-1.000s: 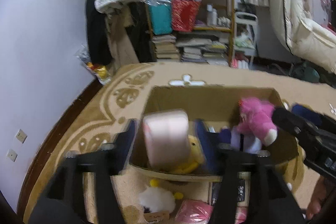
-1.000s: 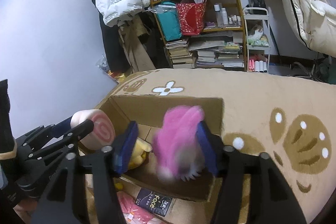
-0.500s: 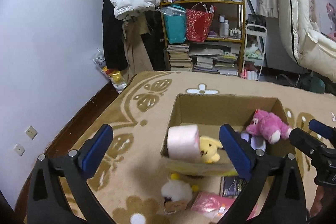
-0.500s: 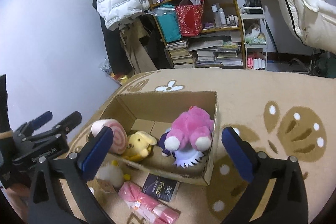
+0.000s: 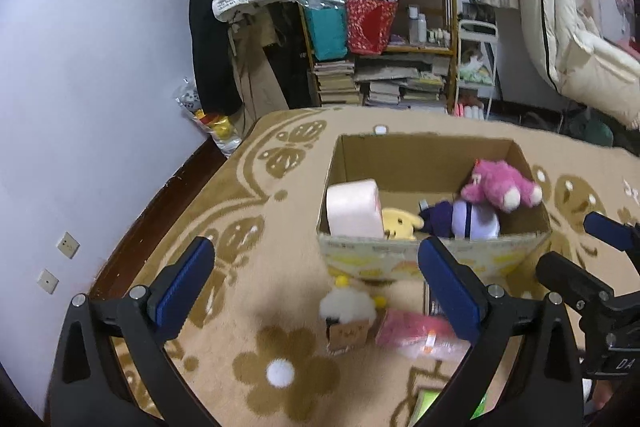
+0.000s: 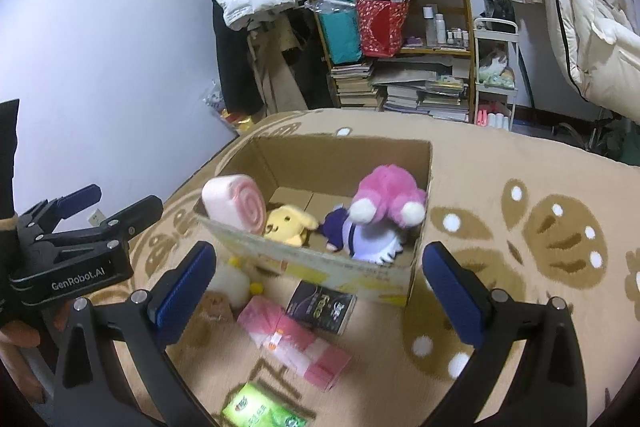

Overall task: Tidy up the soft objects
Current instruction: 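Open both grippers to release the roll cake and pink bear into the box, then move the right gripper down onto the green tissue pack and grasp it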

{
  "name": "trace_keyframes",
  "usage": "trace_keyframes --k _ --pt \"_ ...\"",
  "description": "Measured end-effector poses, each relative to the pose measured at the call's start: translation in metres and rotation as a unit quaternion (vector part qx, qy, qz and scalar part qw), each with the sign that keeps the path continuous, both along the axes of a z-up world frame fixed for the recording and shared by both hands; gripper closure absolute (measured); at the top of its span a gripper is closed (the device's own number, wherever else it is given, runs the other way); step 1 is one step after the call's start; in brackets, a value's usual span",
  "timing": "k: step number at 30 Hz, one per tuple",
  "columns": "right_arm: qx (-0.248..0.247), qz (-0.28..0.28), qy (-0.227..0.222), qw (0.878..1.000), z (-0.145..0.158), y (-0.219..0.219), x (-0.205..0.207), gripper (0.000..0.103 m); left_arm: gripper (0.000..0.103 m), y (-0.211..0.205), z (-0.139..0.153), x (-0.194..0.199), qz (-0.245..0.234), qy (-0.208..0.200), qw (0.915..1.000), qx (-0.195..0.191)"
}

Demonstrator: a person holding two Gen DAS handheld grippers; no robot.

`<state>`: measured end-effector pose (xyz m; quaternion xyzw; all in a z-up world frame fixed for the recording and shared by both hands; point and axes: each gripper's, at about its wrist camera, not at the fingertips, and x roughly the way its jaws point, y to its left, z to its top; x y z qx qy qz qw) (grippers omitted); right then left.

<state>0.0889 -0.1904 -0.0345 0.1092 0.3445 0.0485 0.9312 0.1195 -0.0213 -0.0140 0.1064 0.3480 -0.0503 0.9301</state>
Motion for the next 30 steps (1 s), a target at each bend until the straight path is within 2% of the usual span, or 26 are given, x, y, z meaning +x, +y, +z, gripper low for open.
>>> trace_keyframes --k 12,19,24,30 --pt "-0.021 0.043 0.055 0.997 -0.028 0.023 -0.018 0.0 0.002 0.02 -0.022 -0.014 0.014 0.065 0.997 -0.041" --pt "-0.036 0.083 0.092 0.992 -0.051 0.042 -0.022 0.0 0.002 0.027 -0.046 -0.014 0.022 0.1 0.994 -0.037" --pt "-0.051 0.108 0.117 0.986 -0.066 0.051 -0.019 0.008 0.002 0.026 -0.062 -0.009 0.019 0.125 0.9916 -0.03" --pt "-0.04 0.132 0.154 0.978 -0.083 0.055 -0.018 0.011 0.002 0.026 -0.081 -0.004 0.019 0.161 0.9866 -0.023"
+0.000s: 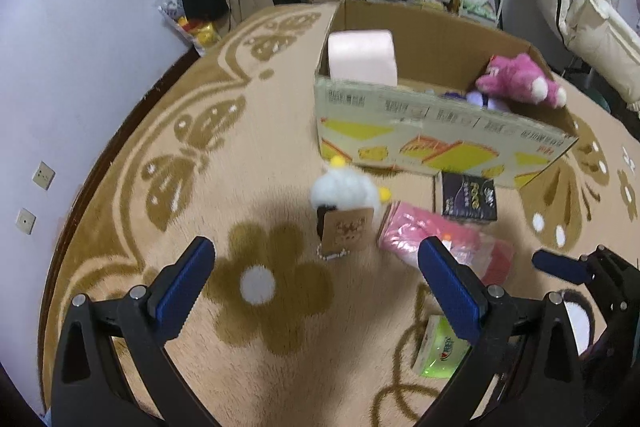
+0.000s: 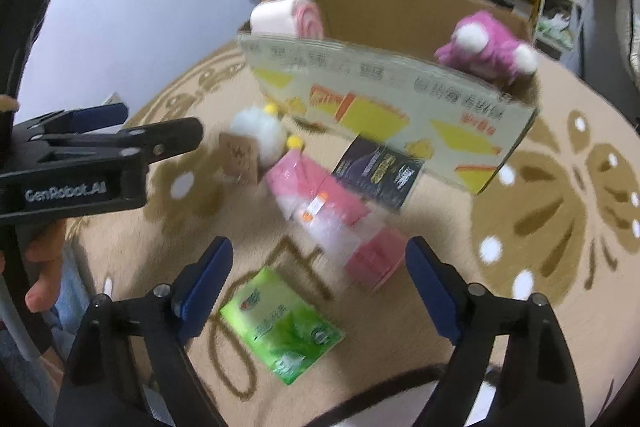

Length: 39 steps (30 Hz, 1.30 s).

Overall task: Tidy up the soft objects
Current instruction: 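Move the right gripper down onto the green tissue pack and grasp it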

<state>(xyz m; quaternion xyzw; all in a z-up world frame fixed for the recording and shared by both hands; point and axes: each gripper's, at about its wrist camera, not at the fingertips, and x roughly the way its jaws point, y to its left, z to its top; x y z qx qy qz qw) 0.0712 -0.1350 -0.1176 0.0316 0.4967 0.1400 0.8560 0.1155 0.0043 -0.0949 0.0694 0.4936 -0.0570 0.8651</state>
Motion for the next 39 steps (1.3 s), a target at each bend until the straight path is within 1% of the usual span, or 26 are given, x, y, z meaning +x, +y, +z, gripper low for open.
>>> trace_keyframes --k 3,7,9,17,19,23,25,26,27,30,32,36,38,39 --pt "0.006 0.026 0.026 0.999 -0.009 0.009 -0.001 0.011 0.002 0.002 -0.005 0.002 0.003 0.01 0.9999 0.0" --pt "-0.002 0.067 0.055 0.996 -0.021 0.024 -0.005 0.011 0.002 0.006 -0.008 0.004 0.008 0.019 0.9998 -0.008" --pt "-0.01 0.076 0.063 0.995 -0.026 0.028 -0.005 0.011 0.002 0.009 -0.012 0.007 0.014 0.025 0.9994 -0.017" --pt "-0.017 0.085 0.092 0.992 -0.042 0.032 -0.005 0.011 0.002 0.014 -0.022 0.013 0.026 0.037 0.9982 -0.041" --pt "-0.024 0.095 0.101 0.99 -0.051 0.037 -0.003 0.011 0.002 0.014 -0.024 0.014 0.03 0.036 0.9979 -0.043" --pt "-0.042 0.102 0.11 0.988 -0.059 0.042 -0.003 0.011 0.002 0.014 -0.028 0.019 0.035 0.031 0.9976 -0.051" --pt "-0.045 0.102 0.11 0.988 -0.063 0.046 -0.003 0.02 0.002 0.013 -0.029 0.02 0.033 0.027 0.9975 -0.056" --pt "-0.045 0.104 0.109 0.987 -0.064 0.047 -0.003 0.033 0.002 0.012 -0.03 0.022 0.031 0.027 0.9974 -0.059" --pt "-0.048 0.105 0.109 0.987 -0.065 0.048 -0.002 0.037 0.002 0.011 -0.031 0.024 0.03 0.027 0.9974 -0.059" --pt "-0.054 0.103 0.104 0.988 -0.066 0.048 0.002 0.039 0.002 0.01 -0.037 0.029 0.034 0.026 0.9975 -0.056" --pt "-0.058 0.089 0.092 0.99 -0.062 0.041 0.007 0.04 0.002 0.01 -0.04 0.033 0.039 0.026 0.997 -0.062" --pt "-0.035 0.062 0.075 0.995 -0.052 0.029 0.016 0.041 0.003 0.013 -0.045 0.042 0.049 0.019 0.9956 -0.078" --pt "-0.027 0.055 0.066 0.996 -0.048 0.025 0.02 0.041 0.011 0.013 -0.048 0.045 0.05 0.017 0.995 -0.085" --pt "-0.024 0.052 0.063 0.996 -0.046 0.024 0.021 0.041 0.016 0.012 -0.05 0.047 0.05 0.019 0.9947 -0.088"
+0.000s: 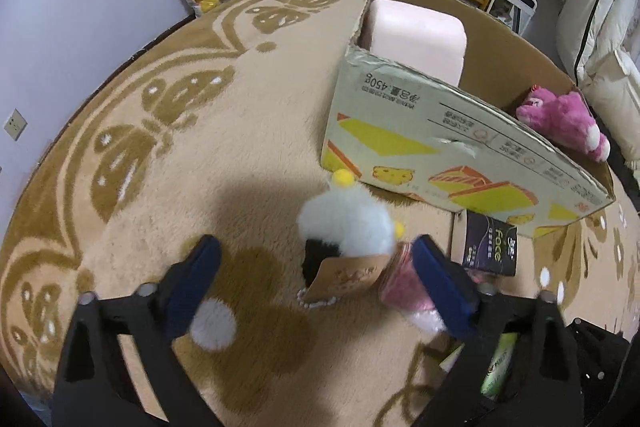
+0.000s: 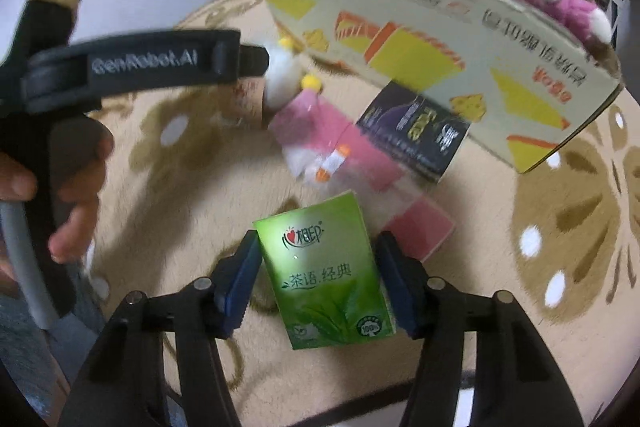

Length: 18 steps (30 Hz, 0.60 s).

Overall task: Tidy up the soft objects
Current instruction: 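Move the right gripper down onto the green tissue pack and grasp it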

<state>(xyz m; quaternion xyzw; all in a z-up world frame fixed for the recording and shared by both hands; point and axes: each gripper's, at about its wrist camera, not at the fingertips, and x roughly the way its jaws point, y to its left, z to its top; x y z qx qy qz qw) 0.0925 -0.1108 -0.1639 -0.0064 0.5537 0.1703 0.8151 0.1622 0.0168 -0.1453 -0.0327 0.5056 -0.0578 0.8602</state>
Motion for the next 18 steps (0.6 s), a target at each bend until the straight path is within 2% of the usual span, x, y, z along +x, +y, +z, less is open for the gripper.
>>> trace_keyframes --k 2,4,5,6,7,8,10,18 --pt "0.006 -0.007 -0.006 1.0 0.002 -0.003 0.003 0.042 0.027 -0.001 -0.004 0.003 0.001 0.001 1.0 -0.003" --pt "0.009 -0.015 -0.011 1.0 0.003 -0.004 0.006 0.042 0.051 -0.001 -0.009 0.006 0.003 0.004 1.0 -0.008" --pt "0.011 -0.018 -0.013 1.0 0.004 -0.005 0.008 0.042 0.059 -0.001 -0.011 0.007 0.004 0.006 0.9998 -0.017" --pt "0.014 -0.022 -0.015 1.0 0.005 -0.006 0.008 0.042 0.076 -0.001 -0.012 0.006 0.001 0.007 0.9995 -0.03" --pt "0.016 -0.027 -0.019 0.999 0.006 -0.008 0.009 0.042 0.083 -0.001 -0.013 0.005 -0.003 0.01 0.9991 -0.042" --pt "0.018 -0.031 -0.022 0.999 0.008 -0.009 0.009 0.042 0.084 -0.002 -0.012 0.004 -0.005 0.008 0.9991 -0.041" --pt "0.022 -0.037 -0.028 0.999 0.011 -0.012 0.011 0.042 0.1 -0.006 -0.006 0.001 -0.012 -0.001 0.9996 -0.025" --pt "0.023 -0.059 -0.049 0.997 0.022 -0.023 0.013 0.043 0.102 -0.011 0.011 -0.011 -0.02 -0.02 0.9994 -0.018"
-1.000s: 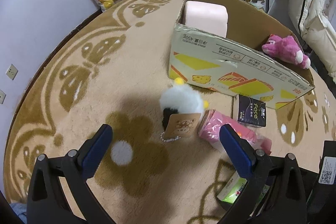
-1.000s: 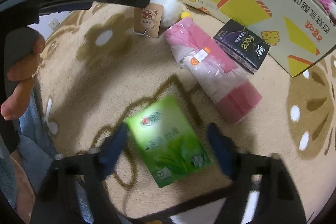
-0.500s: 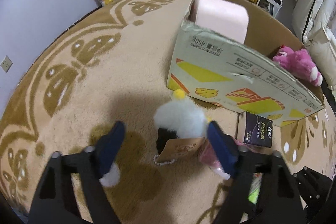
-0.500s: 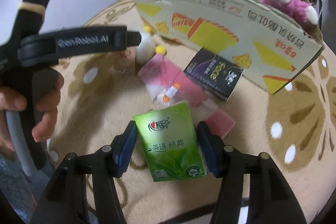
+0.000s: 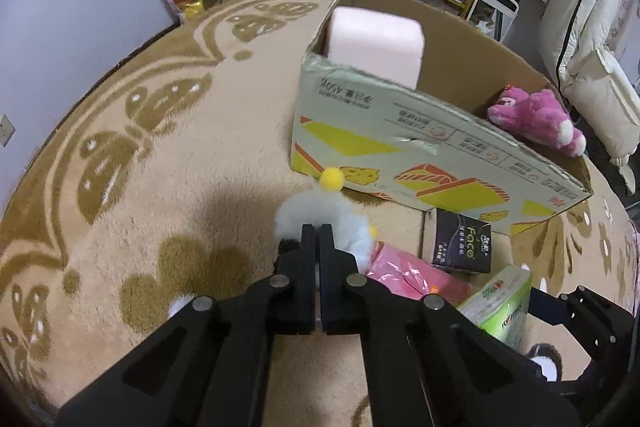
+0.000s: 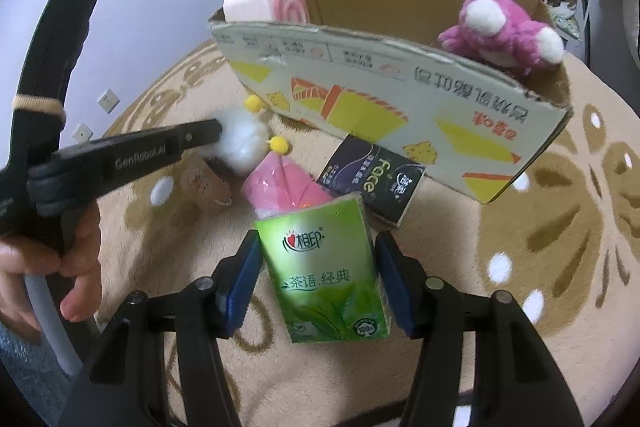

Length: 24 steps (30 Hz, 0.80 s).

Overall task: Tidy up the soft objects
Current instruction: 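Lift the green tissue pack with the right gripper while the left grasps the white plush keychain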

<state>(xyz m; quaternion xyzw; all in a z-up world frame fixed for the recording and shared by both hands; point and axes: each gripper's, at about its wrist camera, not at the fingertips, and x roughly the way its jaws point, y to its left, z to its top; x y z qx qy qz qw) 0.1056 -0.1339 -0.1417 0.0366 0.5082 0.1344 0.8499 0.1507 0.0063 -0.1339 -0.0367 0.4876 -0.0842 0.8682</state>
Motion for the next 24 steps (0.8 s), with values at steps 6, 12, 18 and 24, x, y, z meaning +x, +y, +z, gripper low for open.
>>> trace_keyframes --k 6,12,18,24 --pt "0.0 -0.013 -0.016 1.0 0.009 -0.008 -0.006 0.043 0.102 -0.005 0.024 -0.012 -0.003 -0.034 0.9992 0.022" --pt "-0.005 -0.025 -0.032 0.999 0.02 -0.017 -0.011 0.043 0.102 -0.005 0.051 -0.024 0.001 -0.073 0.9964 0.042" --pt "0.0 -0.035 -0.059 0.998 0.035 -0.024 -0.018 0.043 0.102 -0.007 0.076 -0.032 0.002 -0.11 0.9924 0.055" --pt "0.009 -0.053 -0.101 0.993 0.058 -0.028 -0.018 0.043 0.102 -0.011 0.095 -0.036 0.001 -0.138 0.9886 0.059"
